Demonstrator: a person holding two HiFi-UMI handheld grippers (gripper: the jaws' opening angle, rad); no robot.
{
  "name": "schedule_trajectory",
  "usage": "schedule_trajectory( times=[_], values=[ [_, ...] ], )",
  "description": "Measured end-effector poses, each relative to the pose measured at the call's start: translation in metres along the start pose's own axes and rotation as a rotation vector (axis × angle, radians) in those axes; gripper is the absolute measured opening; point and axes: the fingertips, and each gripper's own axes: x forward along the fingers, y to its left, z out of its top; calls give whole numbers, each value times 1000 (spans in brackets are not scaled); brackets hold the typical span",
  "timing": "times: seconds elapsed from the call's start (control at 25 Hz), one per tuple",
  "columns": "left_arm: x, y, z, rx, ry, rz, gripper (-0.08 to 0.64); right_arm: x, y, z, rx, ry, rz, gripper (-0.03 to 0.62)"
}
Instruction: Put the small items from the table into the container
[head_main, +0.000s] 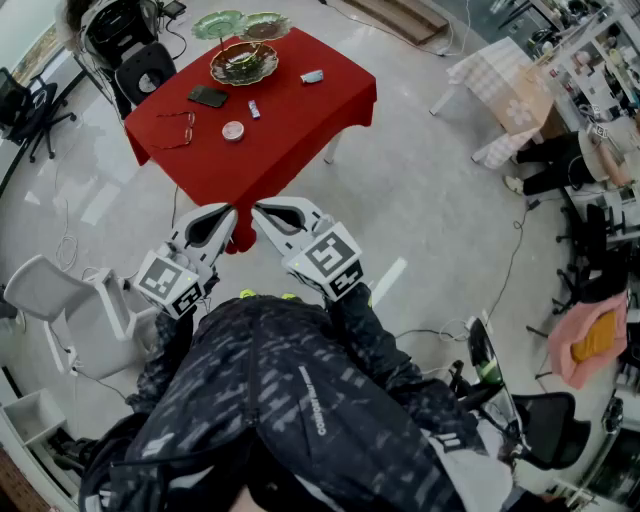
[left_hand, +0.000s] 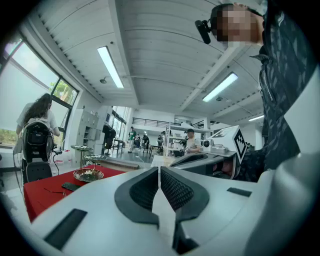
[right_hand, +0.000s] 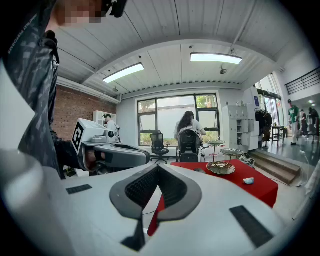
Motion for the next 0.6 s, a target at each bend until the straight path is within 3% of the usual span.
schedule_trajectory(
  times=[0.6],
  values=[
    [2,-2,-1,-10,-4,36,21,-5,-9,-1,16,5,15,17]
  ],
)
